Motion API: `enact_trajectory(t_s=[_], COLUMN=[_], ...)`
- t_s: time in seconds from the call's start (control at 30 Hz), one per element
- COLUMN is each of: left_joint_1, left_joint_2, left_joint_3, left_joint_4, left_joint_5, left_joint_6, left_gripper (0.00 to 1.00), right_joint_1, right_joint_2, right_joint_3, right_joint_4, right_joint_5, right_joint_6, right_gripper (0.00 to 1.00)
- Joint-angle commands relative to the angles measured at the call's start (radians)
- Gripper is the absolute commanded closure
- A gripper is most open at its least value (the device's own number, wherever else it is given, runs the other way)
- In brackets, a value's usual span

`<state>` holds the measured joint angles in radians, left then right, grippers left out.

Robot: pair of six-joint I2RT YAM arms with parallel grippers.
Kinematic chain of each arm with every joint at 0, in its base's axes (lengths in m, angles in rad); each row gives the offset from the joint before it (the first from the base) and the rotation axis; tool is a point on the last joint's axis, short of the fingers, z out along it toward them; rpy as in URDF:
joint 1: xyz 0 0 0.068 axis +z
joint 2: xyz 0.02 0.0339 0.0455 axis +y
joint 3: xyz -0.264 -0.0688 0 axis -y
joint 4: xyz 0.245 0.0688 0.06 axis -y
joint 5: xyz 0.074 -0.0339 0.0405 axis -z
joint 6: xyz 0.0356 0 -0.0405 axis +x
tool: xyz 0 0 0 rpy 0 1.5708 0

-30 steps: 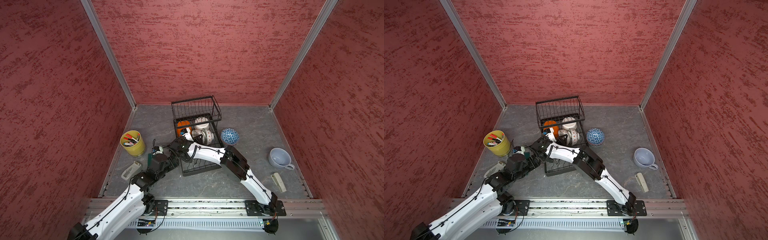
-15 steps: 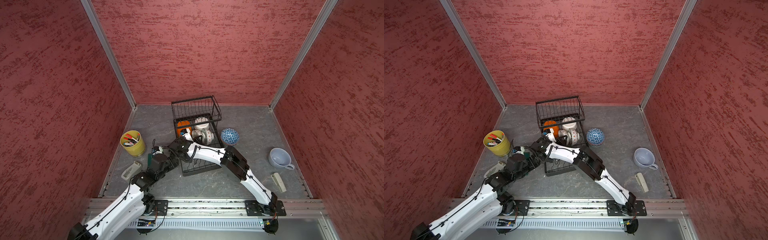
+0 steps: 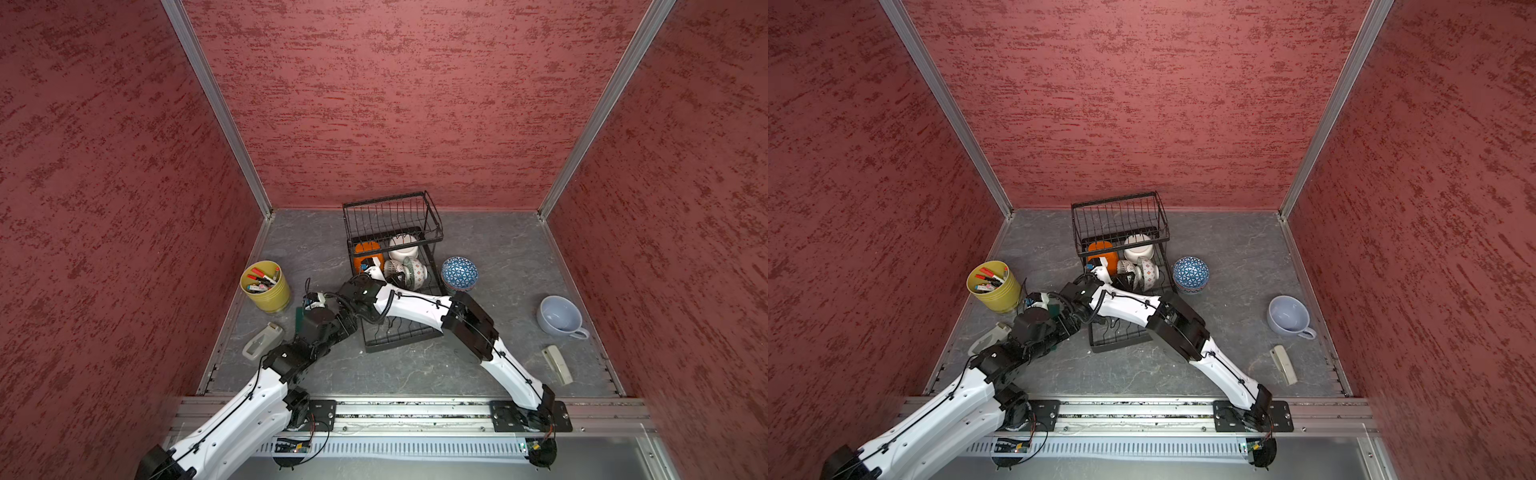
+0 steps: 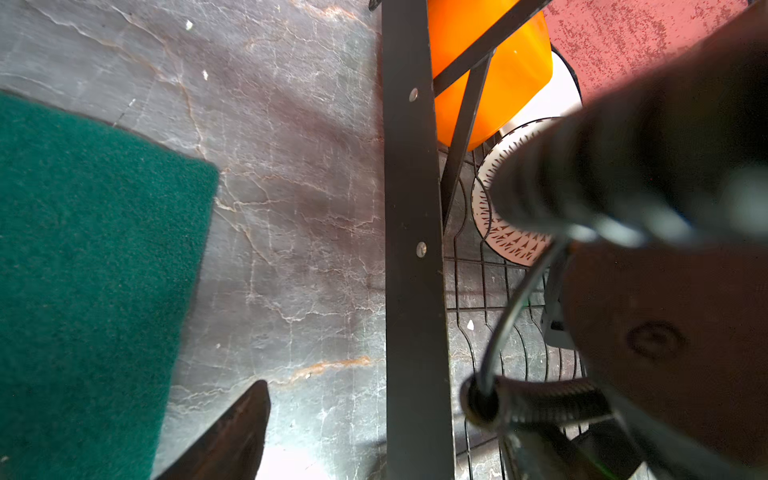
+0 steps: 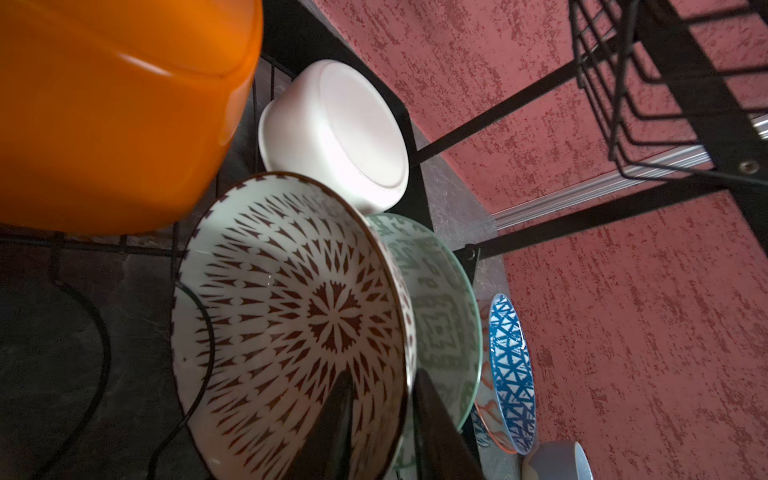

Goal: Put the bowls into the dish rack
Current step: 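Press the white-and-maroon bowl down into the rack slots with the right gripper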

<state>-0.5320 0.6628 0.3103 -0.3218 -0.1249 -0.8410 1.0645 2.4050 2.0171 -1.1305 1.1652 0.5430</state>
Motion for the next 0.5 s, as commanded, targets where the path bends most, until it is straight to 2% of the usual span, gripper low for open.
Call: enact_trajectory(t_s=[0.0,0.17,0.37,0.47], left_joint_1=[0.004,0.006,0.007,0.007], left_joint_2=[-0.001,0.003,0.003,0.003], left_joint_3=[-0.006,-0.005,-0.005,-0.005], left_joint_4=[0.019,0.02,0.019,0.015], left_joint_5=[0.007,0.007,0.009,0.01], left_joint_6=[0.013,0.013,0.014,0.017], left_gripper=[0.17,0.17,0.17,0.17], right_joint_1=[0.012,0.012,0.012,0.012], right_joint_2=[0.013,0.013,0.011,0.008], right_joint_3=[0.028,0.049,0.072,0.08], right_joint_4=[-0.02,-0.029,-0.04,-0.045], right_joint_5=[-0.052,-0.065,-0.077,-0.085], right_joint_6=[0.017,0.015,0.015,0.017], right_gripper=[0.72,0.66,0.52,0.5])
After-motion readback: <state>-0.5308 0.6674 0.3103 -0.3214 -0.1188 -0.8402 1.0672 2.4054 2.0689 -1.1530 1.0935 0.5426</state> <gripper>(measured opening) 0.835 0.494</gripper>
